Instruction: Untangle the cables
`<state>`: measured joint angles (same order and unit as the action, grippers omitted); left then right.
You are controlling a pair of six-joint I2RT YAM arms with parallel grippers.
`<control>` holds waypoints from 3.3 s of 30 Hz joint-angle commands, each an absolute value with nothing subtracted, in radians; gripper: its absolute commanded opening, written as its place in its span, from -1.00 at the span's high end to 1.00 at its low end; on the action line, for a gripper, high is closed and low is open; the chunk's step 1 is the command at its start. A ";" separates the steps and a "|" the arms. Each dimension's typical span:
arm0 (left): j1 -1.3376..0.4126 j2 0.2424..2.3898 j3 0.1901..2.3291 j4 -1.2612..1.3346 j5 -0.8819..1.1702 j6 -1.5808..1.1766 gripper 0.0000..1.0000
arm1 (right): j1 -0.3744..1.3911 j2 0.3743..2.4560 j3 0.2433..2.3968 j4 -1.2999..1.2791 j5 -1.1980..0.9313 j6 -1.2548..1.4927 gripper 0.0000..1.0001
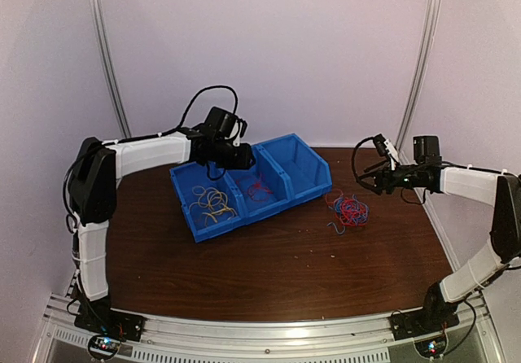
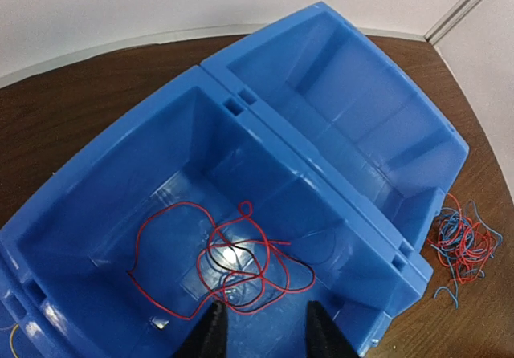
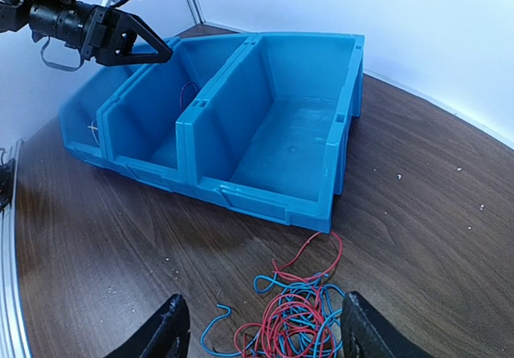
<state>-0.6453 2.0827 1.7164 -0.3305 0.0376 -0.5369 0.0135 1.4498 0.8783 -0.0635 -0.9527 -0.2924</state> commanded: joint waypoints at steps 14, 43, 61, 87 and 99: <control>-0.721 1.555 1.265 -0.439 -0.441 -0.606 -0.23 | 0.012 1.475 0.910 -0.065 -0.945 -0.305 -0.29; -0.545 1.600 1.089 -0.452 -0.471 -0.659 0.45 | 0.012 1.510 0.922 -0.077 -0.945 -0.302 -0.30; -0.514 1.504 1.291 -0.201 -0.027 -0.333 -0.14 | 0.012 1.656 1.183 -0.406 -0.681 -0.473 0.18; -0.610 1.364 1.080 0.055 -0.006 -0.167 -0.09 | 0.189 2.116 1.667 -0.768 -0.504 -0.394 0.25; -0.611 1.380 1.084 0.046 -0.010 -0.172 -0.10 | 0.190 2.152 1.677 -0.811 -0.581 -0.376 0.49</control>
